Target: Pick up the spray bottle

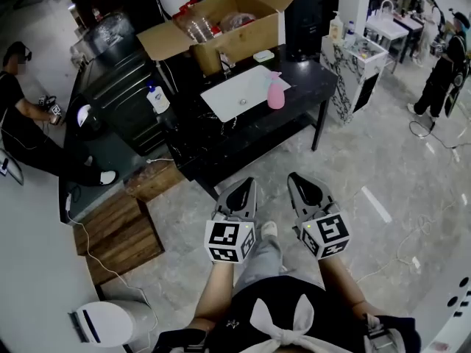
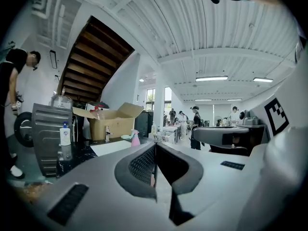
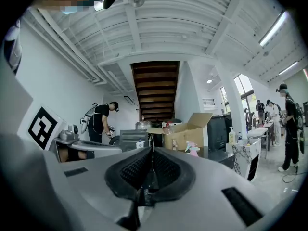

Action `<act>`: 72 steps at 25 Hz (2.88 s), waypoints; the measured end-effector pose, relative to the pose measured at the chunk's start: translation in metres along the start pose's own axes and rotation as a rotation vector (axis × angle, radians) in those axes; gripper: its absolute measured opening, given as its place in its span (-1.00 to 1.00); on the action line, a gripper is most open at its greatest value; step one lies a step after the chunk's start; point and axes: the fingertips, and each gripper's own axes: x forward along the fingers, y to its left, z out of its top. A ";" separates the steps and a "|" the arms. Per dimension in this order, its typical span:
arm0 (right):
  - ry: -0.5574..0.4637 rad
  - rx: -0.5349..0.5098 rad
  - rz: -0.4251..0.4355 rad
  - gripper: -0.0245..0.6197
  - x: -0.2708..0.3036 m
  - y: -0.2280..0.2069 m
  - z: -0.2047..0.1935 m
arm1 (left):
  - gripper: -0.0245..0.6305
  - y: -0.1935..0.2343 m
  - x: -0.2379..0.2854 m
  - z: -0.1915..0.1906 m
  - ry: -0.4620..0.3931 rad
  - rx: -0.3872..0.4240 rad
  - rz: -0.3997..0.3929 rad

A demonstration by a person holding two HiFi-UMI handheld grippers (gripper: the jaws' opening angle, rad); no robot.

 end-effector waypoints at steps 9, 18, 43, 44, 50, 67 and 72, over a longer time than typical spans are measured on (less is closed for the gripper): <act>0.007 -0.006 0.026 -0.83 0.072 -0.039 0.002 | -0.84 0.044 0.075 0.014 -0.008 -0.014 0.005; 0.000 0.003 -0.014 -0.83 0.136 -0.084 0.014 | -0.84 0.084 0.140 0.032 0.000 -0.023 0.002; 0.030 0.002 -0.132 -0.06 0.229 -0.169 0.009 | -0.84 0.140 0.247 0.043 -0.004 -0.035 -0.073; 0.035 0.003 -0.137 -0.06 0.231 -0.173 0.008 | -0.84 0.141 0.248 0.042 -0.001 -0.035 -0.073; 0.046 0.020 -0.138 -0.05 0.250 -0.188 -0.002 | -0.84 0.155 0.257 0.038 0.010 -0.031 -0.048; 0.081 0.059 -0.174 -0.05 0.313 -0.241 -0.021 | -0.84 0.192 0.315 0.047 0.018 -0.002 -0.049; 0.106 0.059 -0.161 -0.05 0.328 -0.249 -0.029 | -0.84 0.211 0.330 0.050 0.029 0.000 -0.035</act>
